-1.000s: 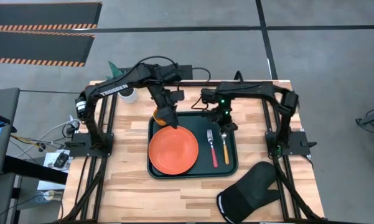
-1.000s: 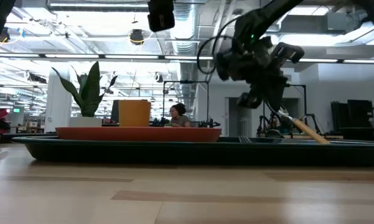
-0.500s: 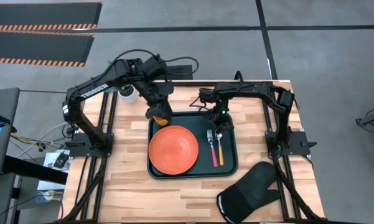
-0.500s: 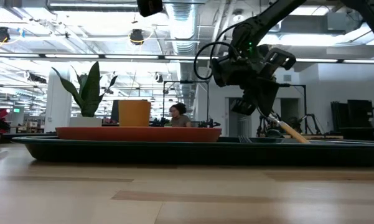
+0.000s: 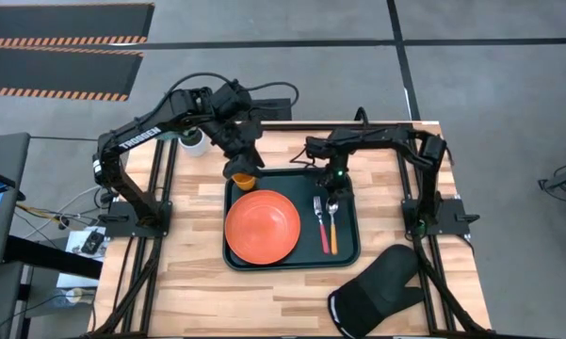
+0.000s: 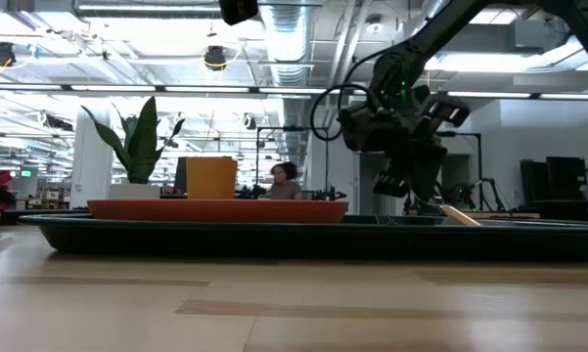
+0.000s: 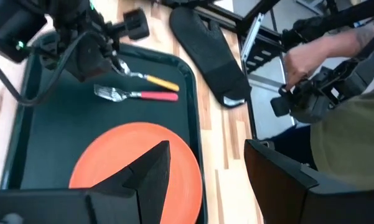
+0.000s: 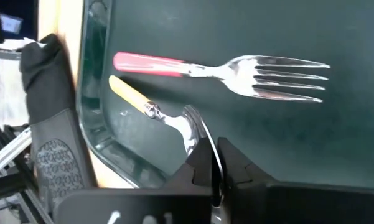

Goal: Pick and place plate/cup/fork/spoon on tray
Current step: Put the yellow spoon on the black tray to the right of the pink fork

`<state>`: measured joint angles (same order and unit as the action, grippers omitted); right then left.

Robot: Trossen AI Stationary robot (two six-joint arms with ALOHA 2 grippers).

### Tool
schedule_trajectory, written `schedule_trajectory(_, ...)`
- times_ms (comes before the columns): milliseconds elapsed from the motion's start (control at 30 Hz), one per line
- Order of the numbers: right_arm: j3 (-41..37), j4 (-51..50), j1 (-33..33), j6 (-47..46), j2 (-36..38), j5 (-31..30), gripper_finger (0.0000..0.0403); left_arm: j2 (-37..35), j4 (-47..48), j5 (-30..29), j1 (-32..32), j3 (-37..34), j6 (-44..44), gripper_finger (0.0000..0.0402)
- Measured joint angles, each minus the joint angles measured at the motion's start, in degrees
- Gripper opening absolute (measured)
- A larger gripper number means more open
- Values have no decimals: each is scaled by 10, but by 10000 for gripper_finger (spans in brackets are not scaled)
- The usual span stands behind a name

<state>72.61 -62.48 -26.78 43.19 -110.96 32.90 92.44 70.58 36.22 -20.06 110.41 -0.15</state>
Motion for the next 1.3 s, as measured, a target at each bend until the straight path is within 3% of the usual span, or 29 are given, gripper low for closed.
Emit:
schedule_trajectory(600,-45,52,-19,1,0,-15,26,0,-11,-11,0,0,-19,192)
schedule_trajectory(900,-65,86,-23,-9,0,-81,71,0,-11,-11,0,0,-20,192)
schedule_trajectory(1300,-64,103,-23,-43,0,-96,156,0,-11,-11,0,0,-20,192)
